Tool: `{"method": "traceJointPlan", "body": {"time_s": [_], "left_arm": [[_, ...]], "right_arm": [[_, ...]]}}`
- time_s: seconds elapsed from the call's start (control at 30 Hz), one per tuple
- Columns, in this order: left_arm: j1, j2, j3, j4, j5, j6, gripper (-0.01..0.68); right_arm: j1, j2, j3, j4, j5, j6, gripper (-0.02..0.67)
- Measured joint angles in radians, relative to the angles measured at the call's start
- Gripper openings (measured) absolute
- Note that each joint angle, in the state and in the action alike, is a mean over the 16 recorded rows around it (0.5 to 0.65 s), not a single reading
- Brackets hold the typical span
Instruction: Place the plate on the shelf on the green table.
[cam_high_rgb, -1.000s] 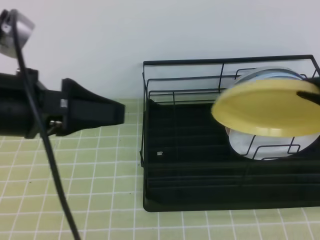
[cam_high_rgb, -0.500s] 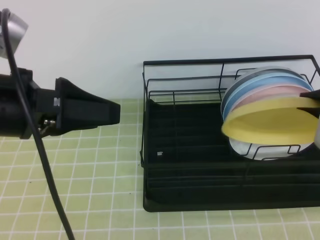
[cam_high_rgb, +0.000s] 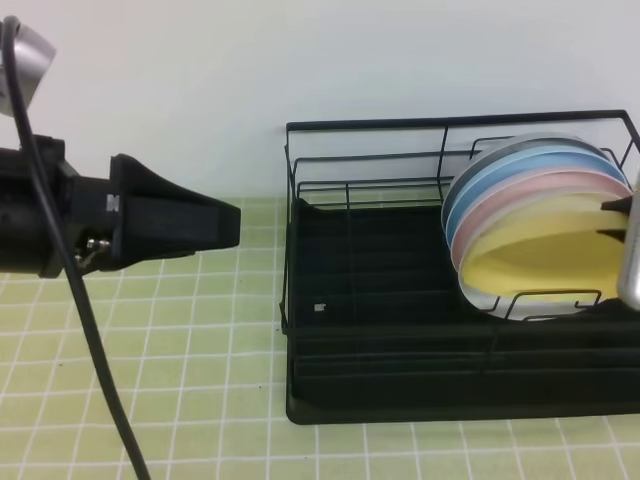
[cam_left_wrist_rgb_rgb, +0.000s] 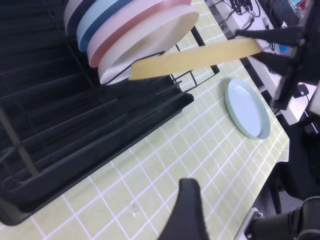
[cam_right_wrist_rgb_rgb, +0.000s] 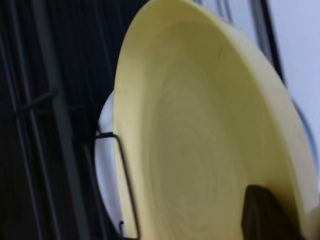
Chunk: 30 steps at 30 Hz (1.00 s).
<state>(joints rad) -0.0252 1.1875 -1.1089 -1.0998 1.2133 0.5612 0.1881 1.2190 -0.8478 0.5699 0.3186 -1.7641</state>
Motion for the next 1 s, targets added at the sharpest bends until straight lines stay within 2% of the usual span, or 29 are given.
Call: {"method": "traceJointPlan", "body": {"time_s": [0.3, 0.47, 0.6, 0.87, 1.0], "left_arm": [[0.000, 0.000, 0.000, -0.003, 0.000, 0.000, 0.556], [0.000, 0.000, 0.000, -0.004, 0.000, 0.000, 0.556], [0.000, 0.000, 0.000, -0.005, 0.000, 0.001, 0.556], [0.000, 0.000, 0.000, -0.009, 0.000, 0.001, 0.555], [0.000, 0.000, 0.000, -0.012, 0.000, 0.002, 0.542]], "right_arm": [[0.000, 0.129, 0.000, -0.007, -0.081, 0.040, -0.003], [0.001, 0.188, 0.000, -0.001, -0.152, 0.071, 0.028], [0.003, 0.215, 0.000, 0.007, -0.199, 0.090, 0.098], [0.003, 0.202, 0.001, 0.041, -0.257, 0.097, 0.310], [0.003, 0.176, 0.001, 0.079, -0.264, 0.097, 0.393]]}}
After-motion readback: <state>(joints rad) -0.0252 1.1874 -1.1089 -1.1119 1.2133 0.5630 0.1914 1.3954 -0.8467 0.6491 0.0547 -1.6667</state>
